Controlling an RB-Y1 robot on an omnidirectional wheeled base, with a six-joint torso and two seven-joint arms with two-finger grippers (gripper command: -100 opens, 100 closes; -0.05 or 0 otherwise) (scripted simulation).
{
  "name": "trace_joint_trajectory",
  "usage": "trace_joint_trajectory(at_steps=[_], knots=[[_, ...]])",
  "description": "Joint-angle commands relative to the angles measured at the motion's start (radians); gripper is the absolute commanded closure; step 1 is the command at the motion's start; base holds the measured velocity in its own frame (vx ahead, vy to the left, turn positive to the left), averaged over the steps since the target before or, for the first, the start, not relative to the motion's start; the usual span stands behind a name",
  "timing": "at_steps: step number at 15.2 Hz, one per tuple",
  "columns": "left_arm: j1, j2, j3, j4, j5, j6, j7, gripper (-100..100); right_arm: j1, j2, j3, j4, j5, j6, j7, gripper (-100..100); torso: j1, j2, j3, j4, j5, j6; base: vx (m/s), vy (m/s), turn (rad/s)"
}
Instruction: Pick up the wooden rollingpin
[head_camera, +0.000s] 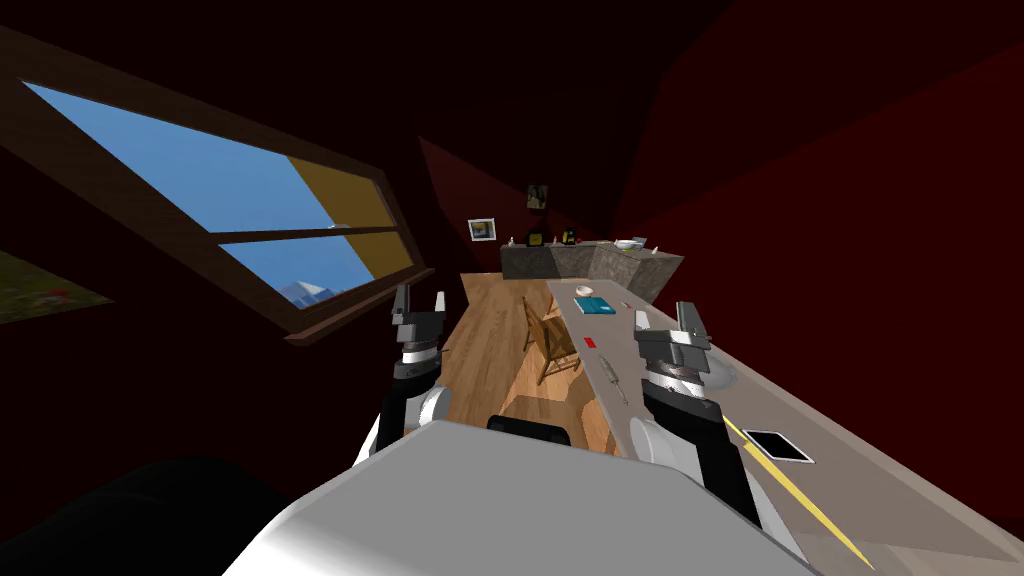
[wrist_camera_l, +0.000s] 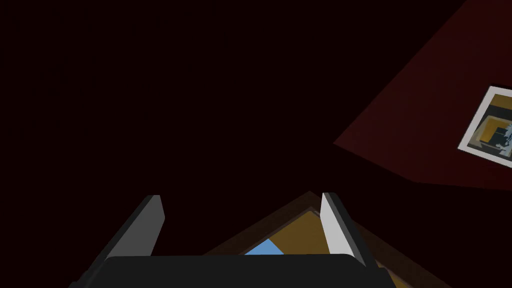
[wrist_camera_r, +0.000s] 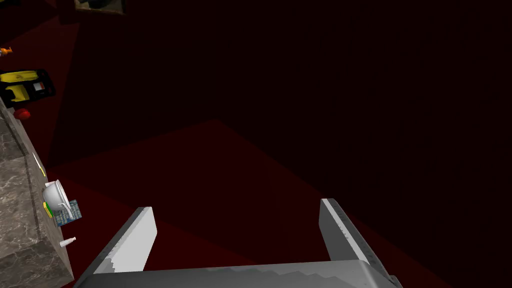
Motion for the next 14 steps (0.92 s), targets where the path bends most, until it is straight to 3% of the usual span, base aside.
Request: trace_joint_trajectory(at_steps=[1,3,7,14], knots=[[0.000,0.000,0.000,0.000,0.000,0.000,0.000,0,-0.006,-0.045,0.005,0.026,0.006,0.006,0.008,-100,0.000,0.000,0.000,0.000,0.000,0.000,0.006,-0.001,0.026],[0.000,0.000,0.000,0.000,0.000,0.000,0.000,0,-0.010,-0.068,0.009,0.043,0.010,0.010,0.013,-100,-0.001,-0.001,0.000,0.000,0.000,0.000,0.013,-0.005,0.031],[0.000,0.000,0.000,0.000,0.000,0.000,0.000,0,-0.033,-0.168,0.031,0.141,0.035,0.034,0.046,-100,-0.002,-0.003,-0.001,-0.001,0.000,0.000,0.031,-0.012,0.057],[0.000,0.000,0.000,0.000,0.000,0.000,0.000,0,-0.058,-0.243,0.054,0.263,0.062,0.059,0.080,-100,-0.002,-0.003,-0.002,-0.001,0.000,0.000,0.029,-0.015,0.044]])
